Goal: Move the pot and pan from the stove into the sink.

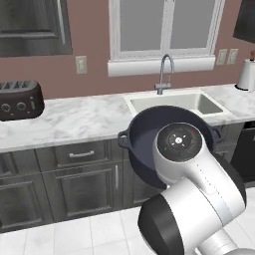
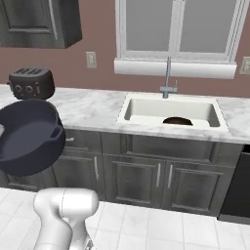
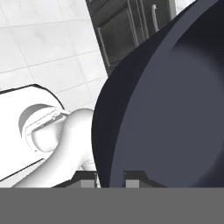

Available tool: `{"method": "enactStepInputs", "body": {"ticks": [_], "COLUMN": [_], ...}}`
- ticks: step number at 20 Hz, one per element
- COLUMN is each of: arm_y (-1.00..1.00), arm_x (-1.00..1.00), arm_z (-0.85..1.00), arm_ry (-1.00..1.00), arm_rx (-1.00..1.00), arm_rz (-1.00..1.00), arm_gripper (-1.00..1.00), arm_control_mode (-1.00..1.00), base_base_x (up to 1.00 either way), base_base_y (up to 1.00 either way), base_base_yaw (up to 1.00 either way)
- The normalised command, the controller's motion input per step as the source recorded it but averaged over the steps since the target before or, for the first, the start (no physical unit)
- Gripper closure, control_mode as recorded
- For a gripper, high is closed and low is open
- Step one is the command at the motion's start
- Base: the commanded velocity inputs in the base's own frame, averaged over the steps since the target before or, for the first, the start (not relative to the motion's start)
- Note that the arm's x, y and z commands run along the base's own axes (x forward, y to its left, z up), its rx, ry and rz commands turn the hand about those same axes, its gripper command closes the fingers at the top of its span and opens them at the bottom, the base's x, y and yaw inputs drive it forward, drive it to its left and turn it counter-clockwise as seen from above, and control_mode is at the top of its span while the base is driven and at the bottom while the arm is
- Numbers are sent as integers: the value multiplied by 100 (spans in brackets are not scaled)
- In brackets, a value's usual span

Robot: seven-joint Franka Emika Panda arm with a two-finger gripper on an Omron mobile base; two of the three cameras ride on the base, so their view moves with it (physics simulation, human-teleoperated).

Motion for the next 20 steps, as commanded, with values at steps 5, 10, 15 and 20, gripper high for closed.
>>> {"method": "enactStepInputs", "body": {"ticks": [5,10,15,20], "arm_y": [0,0,0,0], "arm_x": [0,0,0,0], "arm_z": [0,0,0,0], "arm_ry": [0,0,0,0], "arm_rx": [0,0,0,0], "arm_rz": [0,0,0,0], "arm_gripper": [100,100,100,100], "arm_control_mode": [100,100,100,100], "base_base_x": [2,2,0,-1], "base_base_y": [-56,-99,-80,-34], "base_base_yaw": [0,0,-3,-5]}}
